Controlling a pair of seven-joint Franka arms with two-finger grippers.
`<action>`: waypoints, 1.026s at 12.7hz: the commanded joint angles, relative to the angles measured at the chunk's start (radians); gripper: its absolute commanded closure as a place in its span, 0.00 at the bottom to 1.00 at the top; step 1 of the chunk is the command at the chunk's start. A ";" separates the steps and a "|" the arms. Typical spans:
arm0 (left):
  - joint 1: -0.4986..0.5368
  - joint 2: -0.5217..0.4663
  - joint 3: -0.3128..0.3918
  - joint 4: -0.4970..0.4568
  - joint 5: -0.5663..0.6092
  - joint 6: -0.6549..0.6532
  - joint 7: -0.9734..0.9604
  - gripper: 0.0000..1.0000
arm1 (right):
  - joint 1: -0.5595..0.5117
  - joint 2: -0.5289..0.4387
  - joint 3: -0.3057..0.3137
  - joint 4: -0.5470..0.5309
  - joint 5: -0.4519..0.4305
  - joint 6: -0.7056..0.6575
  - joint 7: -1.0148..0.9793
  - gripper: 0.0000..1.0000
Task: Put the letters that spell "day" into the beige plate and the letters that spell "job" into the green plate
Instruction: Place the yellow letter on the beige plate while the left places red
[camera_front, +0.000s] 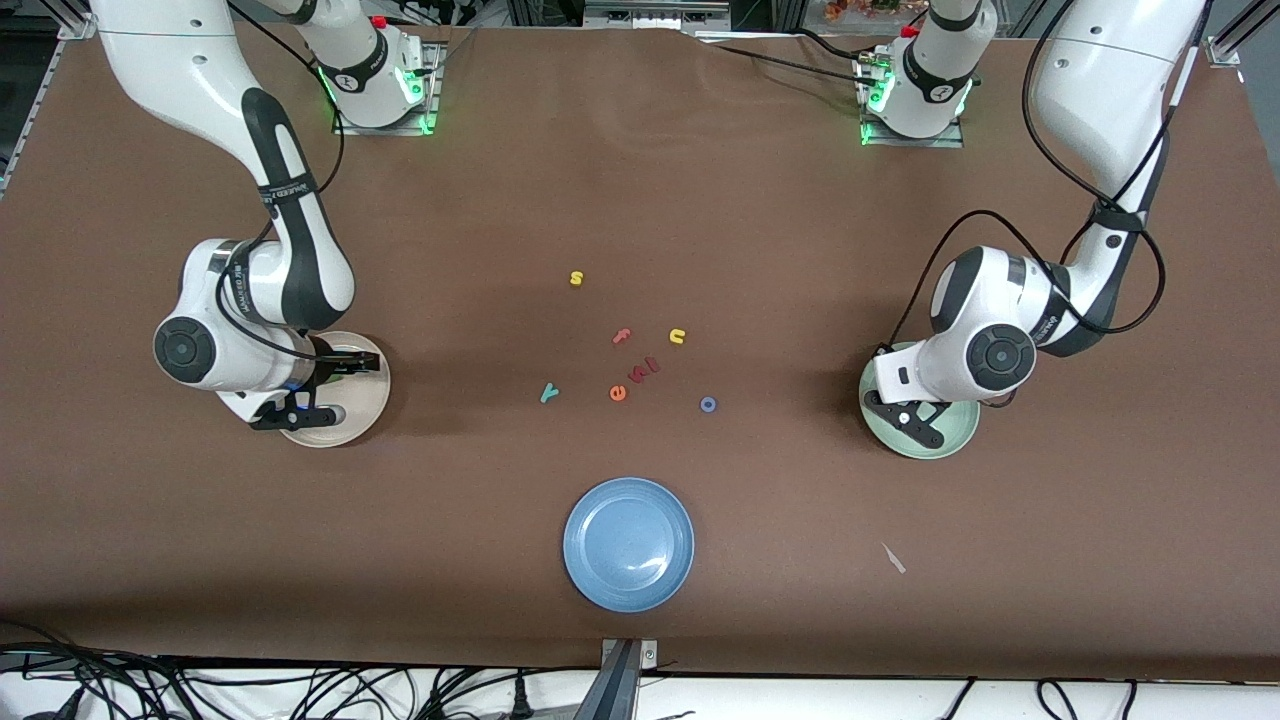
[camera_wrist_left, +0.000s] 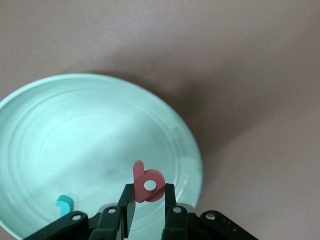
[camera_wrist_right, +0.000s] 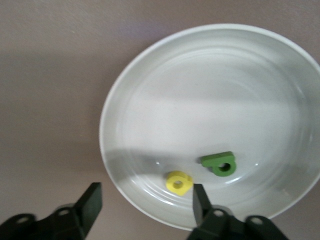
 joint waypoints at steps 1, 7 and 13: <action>0.027 0.022 -0.007 -0.002 0.033 0.021 0.010 1.00 | 0.012 0.001 0.045 0.029 0.064 0.012 0.143 0.00; 0.051 0.045 -0.009 -0.011 0.019 0.032 0.010 0.32 | 0.108 0.073 0.128 0.090 0.075 0.173 0.667 0.00; 0.032 0.009 -0.022 0.033 0.018 -0.015 -0.006 0.00 | 0.232 0.181 0.131 0.201 0.073 0.265 1.028 0.00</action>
